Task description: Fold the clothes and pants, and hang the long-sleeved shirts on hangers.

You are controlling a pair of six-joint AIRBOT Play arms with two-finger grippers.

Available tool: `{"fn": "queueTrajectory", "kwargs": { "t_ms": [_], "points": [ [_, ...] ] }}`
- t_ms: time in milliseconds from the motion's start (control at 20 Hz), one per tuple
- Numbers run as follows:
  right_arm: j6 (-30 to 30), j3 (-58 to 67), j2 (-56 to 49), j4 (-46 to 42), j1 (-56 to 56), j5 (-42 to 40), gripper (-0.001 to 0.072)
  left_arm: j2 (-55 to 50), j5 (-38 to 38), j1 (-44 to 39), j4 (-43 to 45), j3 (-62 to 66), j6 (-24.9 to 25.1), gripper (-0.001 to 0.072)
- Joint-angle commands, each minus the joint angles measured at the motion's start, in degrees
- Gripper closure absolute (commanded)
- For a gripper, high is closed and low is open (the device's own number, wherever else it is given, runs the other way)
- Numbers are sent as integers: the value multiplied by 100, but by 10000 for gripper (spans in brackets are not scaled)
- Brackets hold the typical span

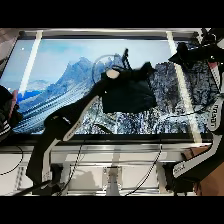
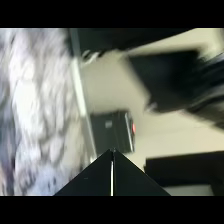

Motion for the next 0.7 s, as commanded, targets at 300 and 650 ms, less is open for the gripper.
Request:
{"fn": "queueTrajectory", "kwargs": {
  "t_ms": [300,650],
  "points": [
    [-1716,-1661,-258,1287,-260,389,698,2500,-1572,933,4409,-4,-1259,688],
    [-1744,-2715,-494,874,-232,57,29,3473,-2924,1281,5062,-13,-1300,686]
  ]
}}
